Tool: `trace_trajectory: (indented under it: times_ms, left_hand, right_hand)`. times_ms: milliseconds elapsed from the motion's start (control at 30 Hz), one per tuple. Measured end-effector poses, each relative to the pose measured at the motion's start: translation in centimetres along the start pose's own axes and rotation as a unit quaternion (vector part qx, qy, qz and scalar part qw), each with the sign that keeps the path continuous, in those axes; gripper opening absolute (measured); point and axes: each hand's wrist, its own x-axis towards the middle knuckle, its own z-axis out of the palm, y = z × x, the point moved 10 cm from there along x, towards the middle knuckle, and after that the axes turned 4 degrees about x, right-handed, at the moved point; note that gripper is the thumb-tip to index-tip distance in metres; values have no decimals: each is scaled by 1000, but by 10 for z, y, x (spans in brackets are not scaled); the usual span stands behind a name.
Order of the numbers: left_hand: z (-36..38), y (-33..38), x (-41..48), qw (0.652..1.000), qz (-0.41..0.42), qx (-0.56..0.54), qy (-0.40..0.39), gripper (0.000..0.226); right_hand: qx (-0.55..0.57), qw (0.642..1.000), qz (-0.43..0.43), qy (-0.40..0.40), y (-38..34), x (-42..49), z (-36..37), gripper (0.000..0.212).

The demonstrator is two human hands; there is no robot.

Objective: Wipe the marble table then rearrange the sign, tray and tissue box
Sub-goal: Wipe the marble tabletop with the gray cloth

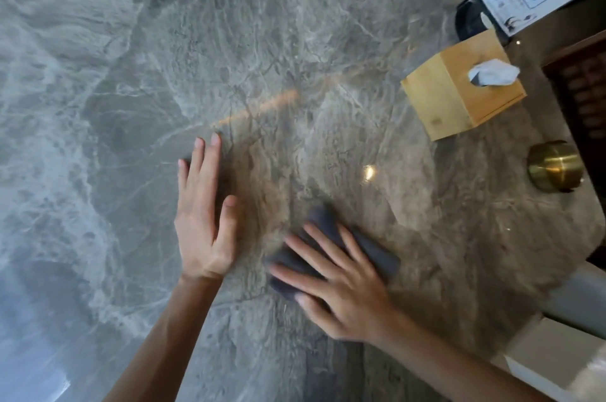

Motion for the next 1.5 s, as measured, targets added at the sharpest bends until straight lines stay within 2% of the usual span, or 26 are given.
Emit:
trace_trajectory:
  times_ms: [33, 100, 200, 267, 333, 367, 433, 500, 533, 600, 700, 767, 800, 833, 867, 933, 967, 1000, 1067, 1133, 1200, 1267, 1333, 1433, 1500]
  left_hand:
    - [1, 0, 1, 1000, 0, 4, -3, 63]
    - [2, 1, 2, 1000, 1, 7, -3, 62]
    - [1, 4, 3, 1000, 5, 9, 2, 62]
    - [2, 4, 2, 1000, 3, 12, -1, 62]
    - [2, 2, 2, 1000, -6, 13, 0, 63]
    - [3, 2, 1, 1000, -10, 7, -4, 64]
    - [3, 0, 1, 1000, -13, 1, -7, 65]
    - [2, -1, 1, 1000, -17, 4, -6, 65]
    - [1, -2, 1, 1000, -20, 0, -4, 64]
    - [-1, -1, 2, 1000, -21, -14, 6, 64]
    - [-1, 0, 2, 1000, -21, -21, 8, 62]
    - [-1, -1, 3, 999, -26, -22, 9, 62]
    - [-1, -1, 3, 999, -27, -21, 9, 63]
    - [0, -1, 1, 999, -26, -19, 8, 63]
    - [0, 0, 0, 1000, -23, -18, 7, 63]
    - [-1, 0, 1, 1000, -15, -13, 10, 63]
    - [-1, -1, 2, 1000, -16, -12, 8, 63]
    - [-1, -1, 2, 1000, -18, -12, 7, 63]
    - [-2, 0, 2, 1000, -20, -12, 13, 62]
    - [-2, 2, 3, 1000, -14, -10, 15, 62]
    - [-1, 1, 3, 1000, -16, -11, 10, 62]
    - [0, -1, 3, 1000, -26, -9, 10, 62]
    - [1, 0, 2, 1000, -26, -2, 9, 63]
    - [1, -1, 3, 1000, -24, 13, 6, 63]
    - [0, -1, 3, 1000, -26, 11, 7, 63]
  right_hand:
    - [-5, 1000, 17, -14, 16, -35, 4, 57]
    - [2, 990, 140, -11, 83, -56, -2, 55]
    - [5, 941, 325, 97, 158, 23, -34, 52]
    - [30, 923, 360, 133, 162, 106, -50, 54]
    - [24, 947, 287, 145, 116, 152, -51, 55]
    - [15, 971, 209, 112, 80, 150, -40, 55]
    - [8, 999, 40, 35, 14, 90, -14, 56]
    - [0, 999, -39, -12, 6, 18, -1, 54]
    - [-4, 999, -28, -21, 26, 0, -1, 53]
    - [-5, 997, 82, 1, 97, 10, -12, 53]
    - [5, 957, 271, 103, 179, 97, -52, 51]
    - [19, 936, 325, 133, 183, 156, -68, 53]
    - [14, 940, 312, 138, 164, 170, -66, 55]
    - [-1, 958, 259, 125, 131, 169, -60, 56]
    - [-14, 982, 167, 90, 90, 149, -46, 56]
    - [-9, 1000, 15, 2, 24, 57, -11, 56]
    - [-11, 1000, -8, -20, 17, 5, -2, 55]
    - [-16, 999, 16, -29, 34, -36, 2, 54]
    - [3, 983, 181, -3, 111, -57, -9, 55]
    - [13, 933, 354, 64, 173, -11, -29, 52]
    - [39, 901, 415, 119, 184, 67, -48, 52]
    - [36, 923, 355, 142, 145, 128, -49, 54]
    - [21, 964, 243, 107, 73, 126, -36, 56]
    - [32, 994, 94, 37, -1, 22, -7, 55]
    - [18, 995, 99, 15, 16, -36, 4, 53]
